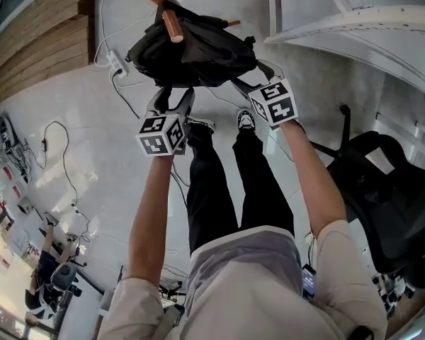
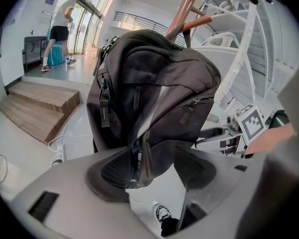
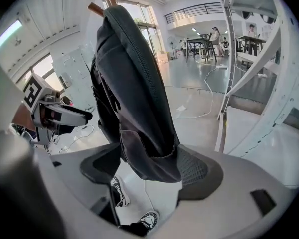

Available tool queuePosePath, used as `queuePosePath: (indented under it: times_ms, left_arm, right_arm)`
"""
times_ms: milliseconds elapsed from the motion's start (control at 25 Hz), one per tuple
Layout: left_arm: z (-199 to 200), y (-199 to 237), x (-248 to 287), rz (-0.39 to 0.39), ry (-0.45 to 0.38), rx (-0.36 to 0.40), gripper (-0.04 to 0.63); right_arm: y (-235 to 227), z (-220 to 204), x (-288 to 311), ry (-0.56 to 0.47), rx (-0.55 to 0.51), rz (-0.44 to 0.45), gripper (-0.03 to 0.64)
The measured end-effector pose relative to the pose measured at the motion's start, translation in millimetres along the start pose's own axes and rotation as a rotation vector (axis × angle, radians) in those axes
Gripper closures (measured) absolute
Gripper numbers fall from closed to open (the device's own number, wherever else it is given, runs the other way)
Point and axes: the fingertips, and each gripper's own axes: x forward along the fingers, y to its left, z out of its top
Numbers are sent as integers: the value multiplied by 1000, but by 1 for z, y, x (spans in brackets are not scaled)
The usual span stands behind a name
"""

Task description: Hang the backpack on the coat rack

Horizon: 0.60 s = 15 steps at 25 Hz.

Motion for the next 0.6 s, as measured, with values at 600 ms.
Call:
queuePosePath:
  times_ms: [600]
  left_arm:
    - [-2,-22,-48,26,-15,-59,435]
  right_arm:
    - [23,11,-45,-26,69,16,388]
